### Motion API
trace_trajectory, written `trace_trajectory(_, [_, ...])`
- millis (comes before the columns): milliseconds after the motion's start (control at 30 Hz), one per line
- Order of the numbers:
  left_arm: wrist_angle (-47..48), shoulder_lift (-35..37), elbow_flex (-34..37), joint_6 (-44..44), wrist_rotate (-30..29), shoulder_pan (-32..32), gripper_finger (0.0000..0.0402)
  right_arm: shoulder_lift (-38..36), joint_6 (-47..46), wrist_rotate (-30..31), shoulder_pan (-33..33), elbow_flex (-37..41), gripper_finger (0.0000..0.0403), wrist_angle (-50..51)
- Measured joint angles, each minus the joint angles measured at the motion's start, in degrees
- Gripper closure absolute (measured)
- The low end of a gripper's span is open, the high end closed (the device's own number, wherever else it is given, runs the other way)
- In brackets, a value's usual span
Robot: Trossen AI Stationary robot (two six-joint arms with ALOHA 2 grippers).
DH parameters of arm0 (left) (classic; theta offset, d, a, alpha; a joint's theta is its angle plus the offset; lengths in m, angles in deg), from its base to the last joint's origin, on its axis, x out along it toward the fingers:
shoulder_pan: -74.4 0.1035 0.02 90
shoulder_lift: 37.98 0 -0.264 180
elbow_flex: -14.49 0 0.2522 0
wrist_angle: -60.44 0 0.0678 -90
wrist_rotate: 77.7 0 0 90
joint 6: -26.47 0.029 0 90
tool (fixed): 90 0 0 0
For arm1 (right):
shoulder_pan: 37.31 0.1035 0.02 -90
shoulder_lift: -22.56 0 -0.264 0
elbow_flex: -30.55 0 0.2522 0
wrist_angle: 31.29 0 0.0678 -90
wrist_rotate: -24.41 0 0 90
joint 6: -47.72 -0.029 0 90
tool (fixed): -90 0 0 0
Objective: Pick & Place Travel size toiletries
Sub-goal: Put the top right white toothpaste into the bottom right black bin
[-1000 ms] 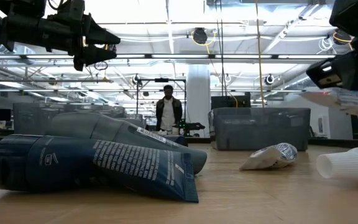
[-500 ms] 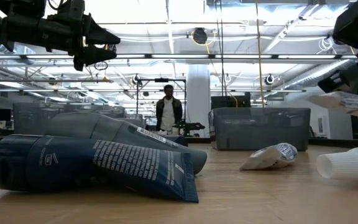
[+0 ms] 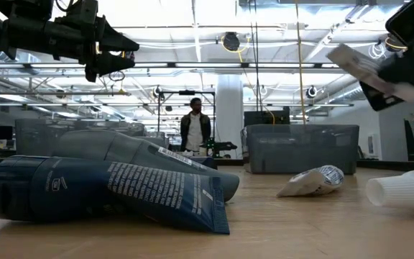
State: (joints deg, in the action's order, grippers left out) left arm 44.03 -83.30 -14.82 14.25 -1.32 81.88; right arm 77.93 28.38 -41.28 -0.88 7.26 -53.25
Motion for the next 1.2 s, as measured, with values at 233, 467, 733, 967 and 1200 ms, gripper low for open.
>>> trace_trajectory(233, [0.0,0.0,0.0,0.0,0.0,0.0,0.0131,-0.2,7.3,1.5,-5.0,0.9,0.0329,-6.7])
trace_trajectory(467, [0.0,0.0,0.0,0.0,0.0,0.0,0.0131,-0.2,11.7,1.5,-11.5,0.9,0.0329,-9.0])
trace_trajectory(733, [0.0,0.0,0.0,0.0,0.0,0.0,0.0131,-0.2,13.2,1.5,-18.0,0.9,0.0328,-9.1])
trace_trajectory(967, [0.0,0.0,0.0,0.0,0.0,0.0,0.0131,-0.2,16.1,1.5,-23.2,0.9,0.0328,-9.1])
trace_trajectory(1200, [0.0,0.0,0.0,0.0,0.0,0.0,0.0131,-0.2,20.4,1.4,-26.8,0.9,0.0328,-9.1])
